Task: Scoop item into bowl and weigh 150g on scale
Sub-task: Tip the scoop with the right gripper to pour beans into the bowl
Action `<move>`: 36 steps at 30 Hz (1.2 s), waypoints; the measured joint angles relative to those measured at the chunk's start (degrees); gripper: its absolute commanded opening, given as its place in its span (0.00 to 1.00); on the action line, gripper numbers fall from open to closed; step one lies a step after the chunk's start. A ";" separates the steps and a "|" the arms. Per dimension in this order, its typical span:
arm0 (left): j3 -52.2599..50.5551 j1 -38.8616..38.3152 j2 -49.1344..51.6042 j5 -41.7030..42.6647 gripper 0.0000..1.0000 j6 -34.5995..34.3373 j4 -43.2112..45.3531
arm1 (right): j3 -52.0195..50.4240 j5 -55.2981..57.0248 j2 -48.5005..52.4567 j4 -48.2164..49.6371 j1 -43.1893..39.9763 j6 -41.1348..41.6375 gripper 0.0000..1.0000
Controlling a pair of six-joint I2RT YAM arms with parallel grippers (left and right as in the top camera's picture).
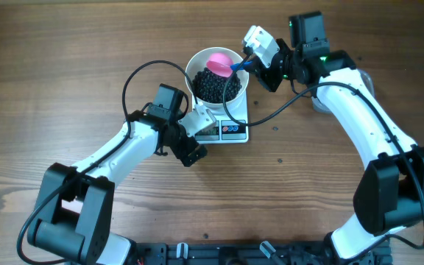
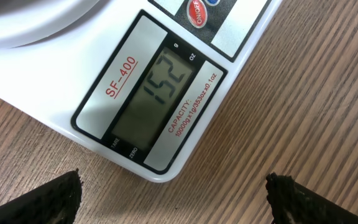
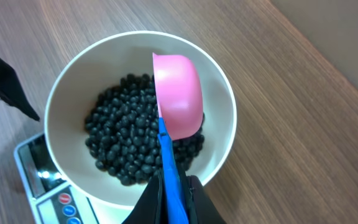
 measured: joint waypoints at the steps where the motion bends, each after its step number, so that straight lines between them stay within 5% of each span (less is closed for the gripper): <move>1: 0.00 0.00 0.00 0.00 1.00 0.00 0.00 | 0.00 0.37 0.22 0.00 0.00 -0.26 0.04; 18: 0.00 0.00 0.00 -0.02 1.00 0.00 0.00 | 0.02 -1.33 1.86 -2.49 0.00 7.63 0.04; 25: 0.00 0.00 0.00 0.00 1.00 0.00 0.00 | 0.02 -7.50 1.86 -0.26 -3.13 15.30 0.04; 36: 0.00 0.00 0.00 0.00 1.00 0.00 0.00 | 0.00 -19.23 1.57 8.61 -7.32 16.57 0.04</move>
